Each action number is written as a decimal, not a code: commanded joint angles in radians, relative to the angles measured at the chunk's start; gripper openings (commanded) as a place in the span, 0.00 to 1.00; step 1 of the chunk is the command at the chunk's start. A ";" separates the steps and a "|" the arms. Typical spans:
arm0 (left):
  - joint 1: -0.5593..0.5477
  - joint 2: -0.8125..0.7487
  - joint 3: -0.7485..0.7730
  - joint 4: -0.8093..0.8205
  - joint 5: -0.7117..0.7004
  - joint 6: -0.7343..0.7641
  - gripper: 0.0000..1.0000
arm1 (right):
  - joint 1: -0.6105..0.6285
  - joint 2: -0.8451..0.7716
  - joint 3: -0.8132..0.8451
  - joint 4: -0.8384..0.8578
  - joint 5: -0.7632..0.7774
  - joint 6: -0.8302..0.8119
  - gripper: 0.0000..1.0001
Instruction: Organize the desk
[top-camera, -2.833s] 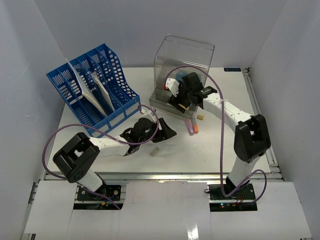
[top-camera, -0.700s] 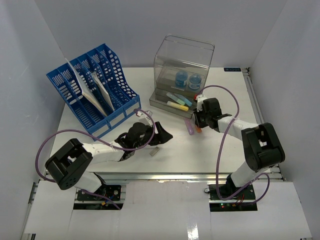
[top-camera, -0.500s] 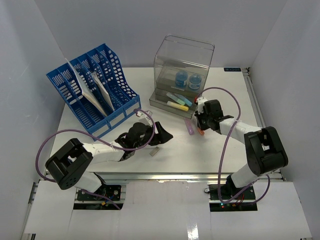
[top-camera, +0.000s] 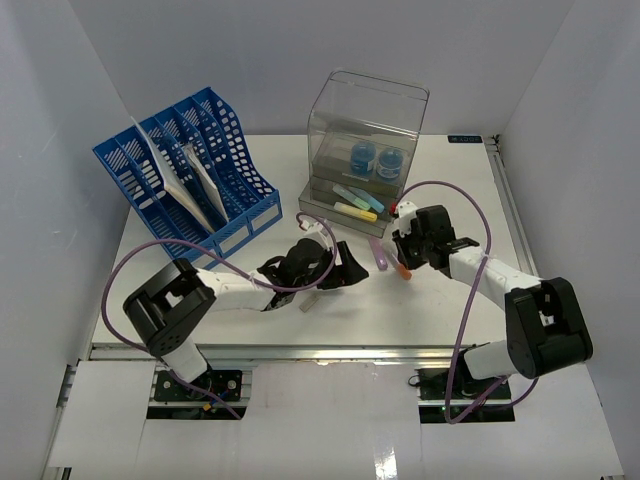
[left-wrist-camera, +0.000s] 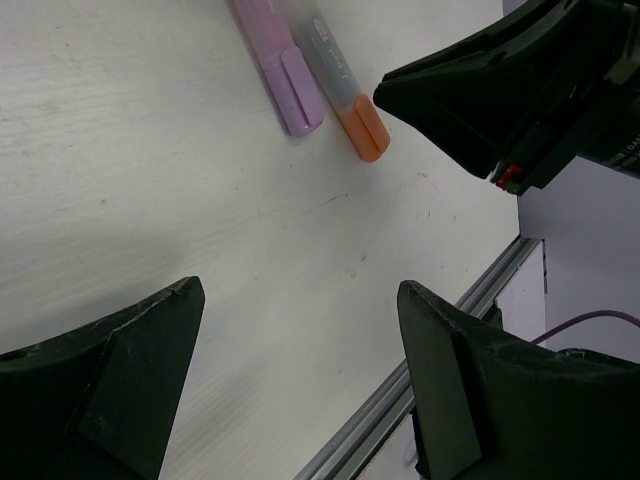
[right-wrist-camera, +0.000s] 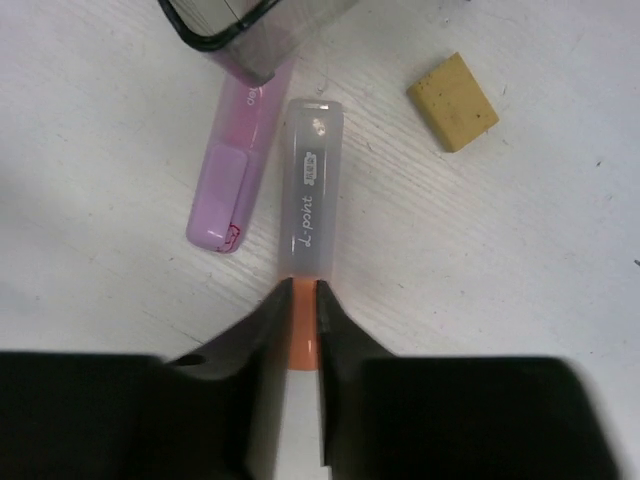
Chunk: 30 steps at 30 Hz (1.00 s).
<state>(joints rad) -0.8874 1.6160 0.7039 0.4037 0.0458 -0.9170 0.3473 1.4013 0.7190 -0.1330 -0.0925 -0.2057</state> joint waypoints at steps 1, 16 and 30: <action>-0.014 0.049 0.079 -0.038 -0.030 -0.005 0.90 | -0.003 -0.060 -0.011 -0.009 -0.055 -0.012 0.34; -0.016 0.123 0.189 -0.149 -0.103 0.047 0.91 | 0.016 0.155 0.059 -0.017 0.041 -0.017 0.58; -0.030 0.160 0.302 -0.381 -0.169 0.038 0.92 | 0.014 -0.140 0.039 -0.188 -0.068 -0.175 0.08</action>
<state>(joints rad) -0.9056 1.8103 0.9943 0.0793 -0.0867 -0.8803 0.3565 1.4525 0.7431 -0.2141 -0.0790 -0.2611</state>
